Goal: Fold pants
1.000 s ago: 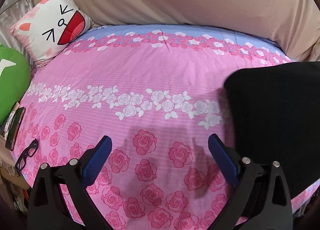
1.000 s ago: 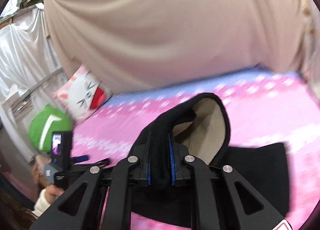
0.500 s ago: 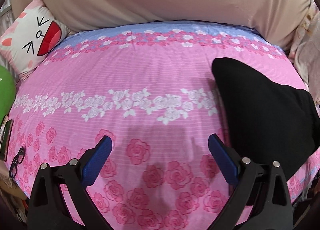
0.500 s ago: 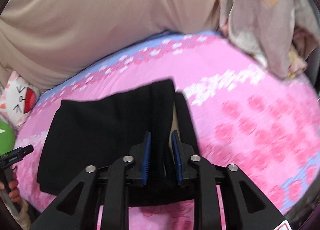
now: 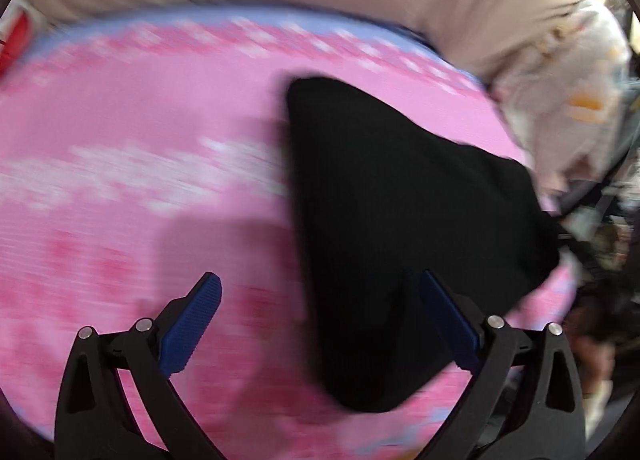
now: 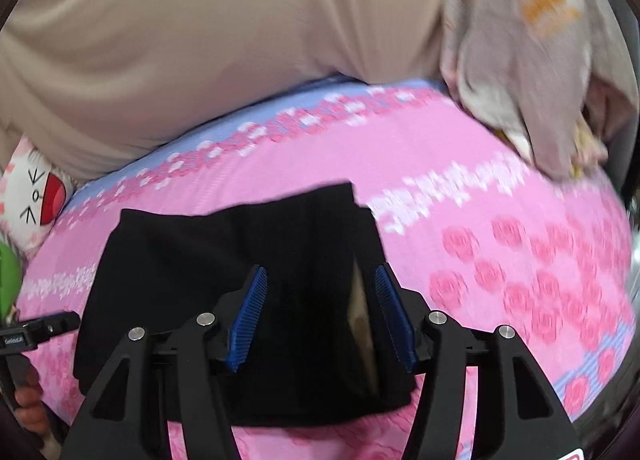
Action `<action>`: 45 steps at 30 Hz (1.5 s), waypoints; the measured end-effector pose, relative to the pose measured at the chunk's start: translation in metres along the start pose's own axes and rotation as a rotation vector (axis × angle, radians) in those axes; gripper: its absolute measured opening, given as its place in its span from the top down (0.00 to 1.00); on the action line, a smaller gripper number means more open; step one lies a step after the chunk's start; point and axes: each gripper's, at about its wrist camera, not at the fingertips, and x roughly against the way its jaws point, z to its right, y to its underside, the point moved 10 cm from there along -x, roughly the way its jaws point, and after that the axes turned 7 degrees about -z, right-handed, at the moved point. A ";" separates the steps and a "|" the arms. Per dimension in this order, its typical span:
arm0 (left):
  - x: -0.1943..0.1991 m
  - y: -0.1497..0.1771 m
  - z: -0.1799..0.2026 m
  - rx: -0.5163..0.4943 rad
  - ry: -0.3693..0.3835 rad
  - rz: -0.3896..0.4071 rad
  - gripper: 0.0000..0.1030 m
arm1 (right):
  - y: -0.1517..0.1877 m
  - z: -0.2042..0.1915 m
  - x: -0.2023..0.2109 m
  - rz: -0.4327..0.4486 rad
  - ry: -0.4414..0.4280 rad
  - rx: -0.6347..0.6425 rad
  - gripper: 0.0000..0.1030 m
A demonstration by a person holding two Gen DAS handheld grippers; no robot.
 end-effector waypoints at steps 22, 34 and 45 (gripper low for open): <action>0.105 -0.003 -0.129 0.031 -0.197 0.171 0.58 | 0.048 -0.178 -0.016 -0.128 -0.431 0.122 0.56; 0.125 0.008 -0.143 -0.010 -0.509 0.337 0.16 | 0.030 -0.215 -0.010 -0.060 -0.269 0.236 0.38; 0.085 0.009 -0.161 0.041 -0.523 0.224 0.14 | -0.016 -0.245 -0.020 0.019 -0.338 0.240 0.96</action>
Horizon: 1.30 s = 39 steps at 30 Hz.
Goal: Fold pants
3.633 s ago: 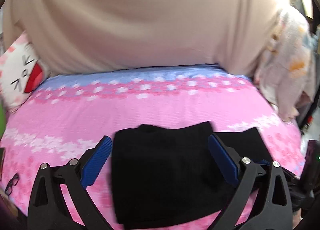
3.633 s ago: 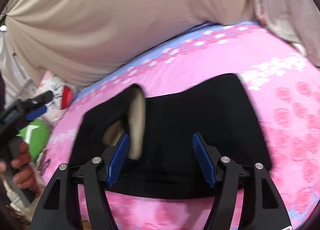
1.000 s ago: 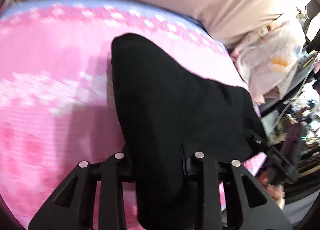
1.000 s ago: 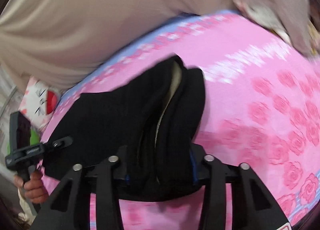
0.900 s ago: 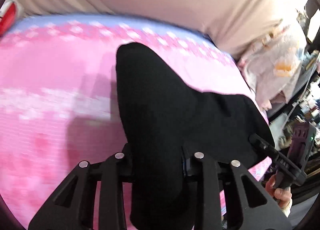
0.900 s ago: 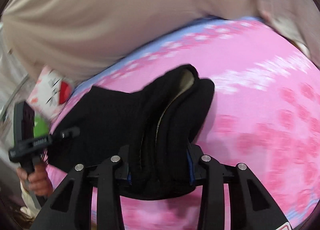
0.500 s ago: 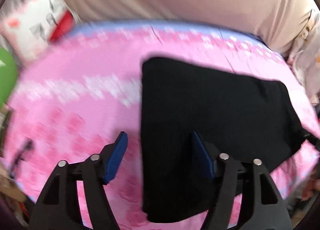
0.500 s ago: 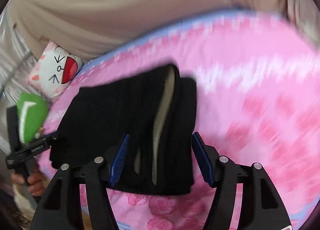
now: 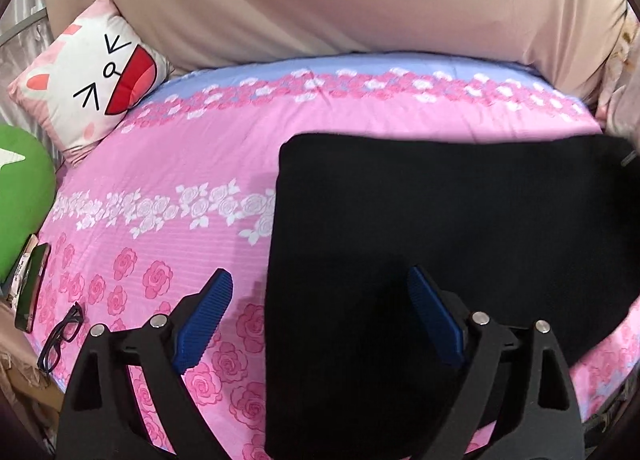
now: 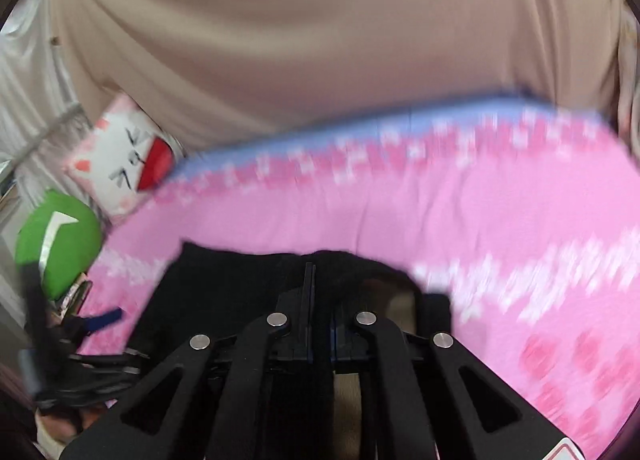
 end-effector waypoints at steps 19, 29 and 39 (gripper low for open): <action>0.003 0.009 0.021 -0.020 0.013 -0.041 0.11 | 0.088 0.025 0.028 -0.139 -0.069 -0.088 0.48; 0.049 0.025 0.103 -0.205 0.233 0.001 0.08 | 0.068 0.005 0.030 -0.129 -0.213 -0.070 0.91; 0.024 0.009 0.168 -0.233 0.338 -0.069 0.90 | 0.030 -0.032 0.022 -0.144 -0.366 -0.050 0.93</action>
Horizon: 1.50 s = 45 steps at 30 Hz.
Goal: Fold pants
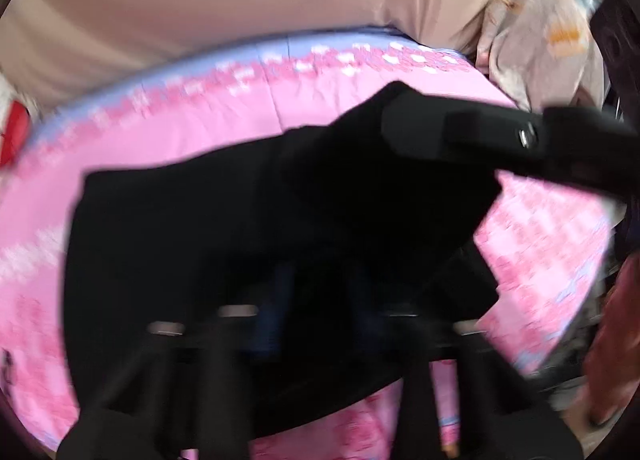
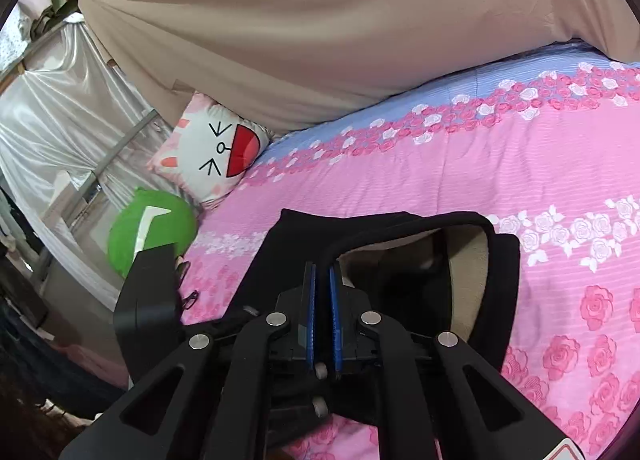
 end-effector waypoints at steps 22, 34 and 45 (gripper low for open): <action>0.053 0.001 0.009 -0.139 -0.081 0.119 0.09 | -0.033 0.010 0.011 0.074 0.021 -0.008 0.94; 0.061 -0.051 -0.033 0.038 0.040 0.164 0.94 | 0.009 0.054 0.020 0.013 0.209 0.015 0.62; 0.080 -0.049 -0.027 0.036 0.067 0.172 0.93 | 0.016 0.068 -0.059 -0.128 0.272 0.085 0.94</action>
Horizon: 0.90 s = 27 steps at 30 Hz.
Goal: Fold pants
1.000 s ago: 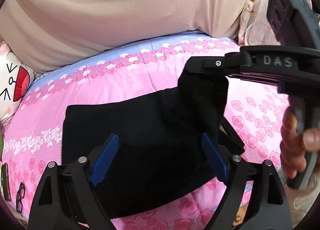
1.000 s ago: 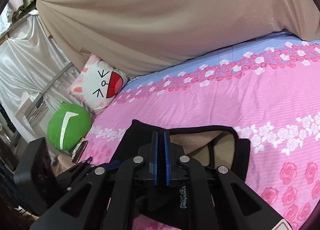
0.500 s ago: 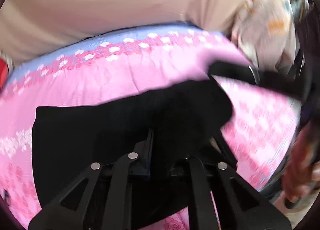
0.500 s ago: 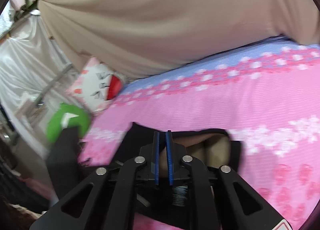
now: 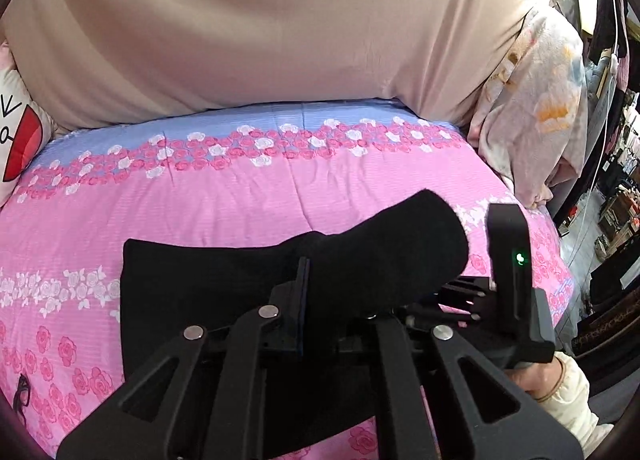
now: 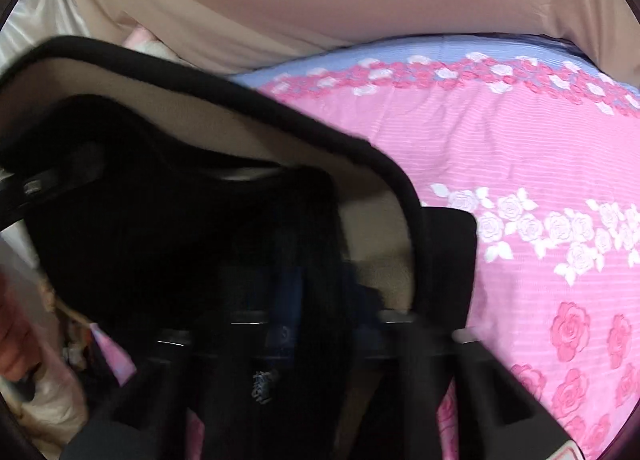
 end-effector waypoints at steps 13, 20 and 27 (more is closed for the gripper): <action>-0.035 0.082 0.024 -0.074 0.022 -0.168 0.34 | 0.030 0.065 0.071 0.154 0.046 -0.215 0.64; 0.020 0.061 -0.055 0.053 -0.155 -0.015 0.13 | 0.012 0.004 0.078 0.146 -0.088 -0.122 0.29; 0.012 0.079 -0.108 0.159 -0.249 -0.060 0.13 | 0.035 -0.011 0.023 0.049 0.013 -0.094 0.71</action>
